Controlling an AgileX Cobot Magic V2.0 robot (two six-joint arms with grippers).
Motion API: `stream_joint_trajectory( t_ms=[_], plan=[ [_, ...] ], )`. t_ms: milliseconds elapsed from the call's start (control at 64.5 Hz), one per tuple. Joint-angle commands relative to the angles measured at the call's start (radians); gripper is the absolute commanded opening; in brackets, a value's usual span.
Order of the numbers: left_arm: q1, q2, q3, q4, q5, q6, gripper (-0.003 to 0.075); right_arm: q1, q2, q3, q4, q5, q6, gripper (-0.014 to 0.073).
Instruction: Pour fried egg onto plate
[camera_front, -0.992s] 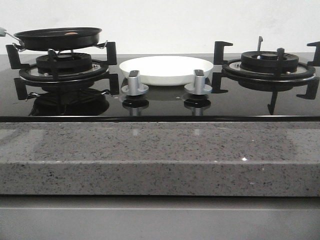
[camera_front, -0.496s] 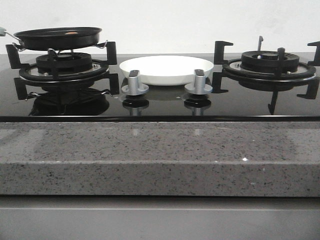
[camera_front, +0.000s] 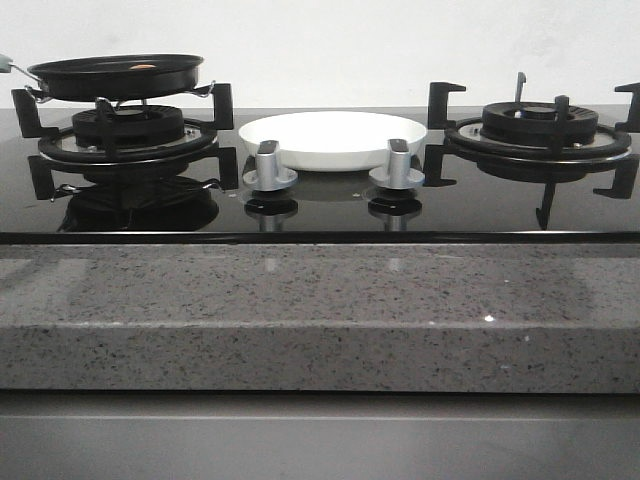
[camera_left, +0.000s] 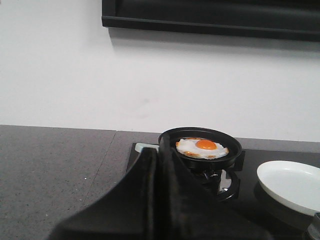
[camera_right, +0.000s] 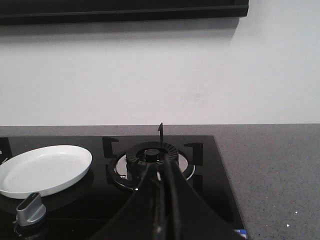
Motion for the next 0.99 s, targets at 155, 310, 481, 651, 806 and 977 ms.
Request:
stream_joint_trajectory(
  t_ms=[155, 310, 481, 651, 806, 977],
  plan=[
    [-0.002, 0.216, -0.239, 0.011, 0.151, -0.001, -0.0019, -0.007, 0.229, -0.196, -0.01, 0.044, -0.004, -0.0067],
    [-0.002, 0.321, -0.27, 0.011, 0.212, -0.001, -0.0019, -0.007, 0.369, -0.219, -0.01, 0.078, -0.004, -0.0067],
    [-0.002, 0.4, -0.268, 0.011, 0.205, -0.001, -0.0019, -0.007, 0.48, -0.217, -0.01, 0.093, -0.004, -0.0067],
    [-0.002, 0.454, -0.268, 0.011, 0.205, -0.001, -0.0019, -0.007, 0.545, -0.217, -0.01, 0.085, -0.004, -0.0067],
    [-0.002, 0.48, -0.268, 0.009, 0.205, -0.001, -0.0019, -0.007, 0.572, -0.217, -0.01, 0.086, -0.004, -0.0067],
    [-0.002, 0.486, -0.268, 0.004, 0.207, -0.001, -0.0019, -0.007, 0.576, -0.217, -0.01, 0.082, -0.004, -0.0067]
  ],
)
